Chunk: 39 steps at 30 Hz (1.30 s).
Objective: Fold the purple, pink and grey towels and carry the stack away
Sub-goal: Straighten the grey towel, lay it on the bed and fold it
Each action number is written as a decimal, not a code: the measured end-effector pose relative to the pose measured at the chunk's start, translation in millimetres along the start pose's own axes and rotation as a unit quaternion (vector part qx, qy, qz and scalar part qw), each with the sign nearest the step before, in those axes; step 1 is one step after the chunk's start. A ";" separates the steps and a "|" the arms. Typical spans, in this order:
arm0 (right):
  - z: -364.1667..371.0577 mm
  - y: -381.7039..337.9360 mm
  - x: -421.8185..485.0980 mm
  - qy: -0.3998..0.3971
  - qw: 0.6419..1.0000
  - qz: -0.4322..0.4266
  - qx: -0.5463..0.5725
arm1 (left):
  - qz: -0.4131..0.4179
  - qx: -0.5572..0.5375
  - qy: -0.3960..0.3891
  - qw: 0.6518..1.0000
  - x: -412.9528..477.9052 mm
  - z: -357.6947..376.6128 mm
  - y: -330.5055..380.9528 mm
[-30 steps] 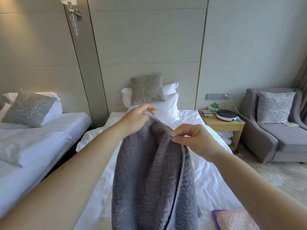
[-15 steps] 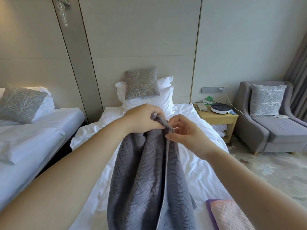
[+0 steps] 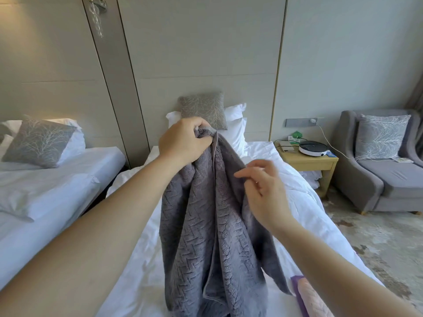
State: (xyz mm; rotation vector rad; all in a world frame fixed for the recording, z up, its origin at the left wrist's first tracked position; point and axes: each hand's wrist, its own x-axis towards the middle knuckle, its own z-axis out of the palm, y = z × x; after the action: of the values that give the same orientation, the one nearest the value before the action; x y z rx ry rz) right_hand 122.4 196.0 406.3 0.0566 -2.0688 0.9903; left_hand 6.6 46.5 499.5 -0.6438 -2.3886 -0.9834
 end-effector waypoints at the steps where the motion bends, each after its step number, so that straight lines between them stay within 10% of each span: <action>1: 5.5 -2.4 -4.5 -0.040 0.999 0.019 0.004 | -0.005 -0.003 0.008 1.000 0.1 1.4 0.9; 33: 54.0 22.3 9.1 -0.112 0.973 0.071 -0.187 | -0.026 -0.152 -0.006 0.988 6.2 -4.5 6.1; 39: 41.5 31.0 2.2 -0.094 0.992 0.086 0.004 | -0.073 -0.116 0.053 0.989 12.3 -17.4 -20.9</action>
State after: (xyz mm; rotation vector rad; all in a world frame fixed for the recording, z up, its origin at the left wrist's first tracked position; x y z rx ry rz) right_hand 82.5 190.4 373.8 -0.0243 -2.2715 1.1354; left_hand -10.8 23.4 506.9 -0.4869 -2.2728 -1.3380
